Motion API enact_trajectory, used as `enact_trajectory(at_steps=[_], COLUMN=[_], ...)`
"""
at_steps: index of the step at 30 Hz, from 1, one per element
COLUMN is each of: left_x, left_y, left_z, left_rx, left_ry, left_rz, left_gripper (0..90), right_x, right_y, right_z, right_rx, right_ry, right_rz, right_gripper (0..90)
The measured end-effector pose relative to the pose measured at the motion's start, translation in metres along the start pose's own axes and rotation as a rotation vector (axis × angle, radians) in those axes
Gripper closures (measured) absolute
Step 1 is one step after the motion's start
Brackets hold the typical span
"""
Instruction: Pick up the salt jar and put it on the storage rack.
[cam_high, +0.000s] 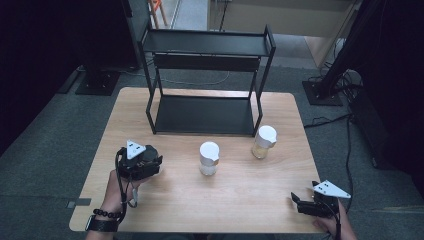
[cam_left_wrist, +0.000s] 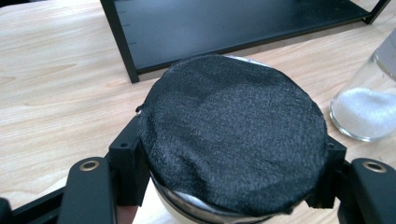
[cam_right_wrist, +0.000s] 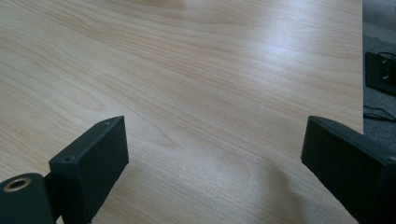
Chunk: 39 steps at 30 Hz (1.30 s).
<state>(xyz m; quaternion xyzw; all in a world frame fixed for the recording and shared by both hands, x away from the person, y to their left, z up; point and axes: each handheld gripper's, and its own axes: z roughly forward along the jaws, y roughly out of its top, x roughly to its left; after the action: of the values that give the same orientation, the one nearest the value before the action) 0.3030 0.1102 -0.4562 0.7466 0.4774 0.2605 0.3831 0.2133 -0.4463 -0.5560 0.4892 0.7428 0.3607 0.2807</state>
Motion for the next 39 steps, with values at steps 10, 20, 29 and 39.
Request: enact_trajectory(at_steps=[10, 20, 29, 39], left_x=[-0.005, -0.012, -0.016, -0.019], left_y=[0.014, 0.026, 0.04, 0.051], left_z=[0.012, 0.025, 0.035, 0.047], left_rx=[0.005, 0.012, 0.011, 0.014], left_ry=[-0.002, -0.006, -0.004, -0.002], left_rz=[0.013, 0.029, 0.044, 0.051], left_gripper=[32.6, 32.6, 32.6, 32.6], right_x=[0.0, 0.0, 0.0, 0.0], right_y=[0.0, 0.0, 0.0, 0.0], right_z=[0.0, 0.0, 0.0, 0.0], right_rx=[-0.001, -0.001, -0.001, 0.005], right_ry=[0.003, 0.005, 0.01, 0.016], right_rz=[0.002, 0.002, -0.008, -0.007], right_gripper=[7.0, 7.0, 5.3, 3.9])
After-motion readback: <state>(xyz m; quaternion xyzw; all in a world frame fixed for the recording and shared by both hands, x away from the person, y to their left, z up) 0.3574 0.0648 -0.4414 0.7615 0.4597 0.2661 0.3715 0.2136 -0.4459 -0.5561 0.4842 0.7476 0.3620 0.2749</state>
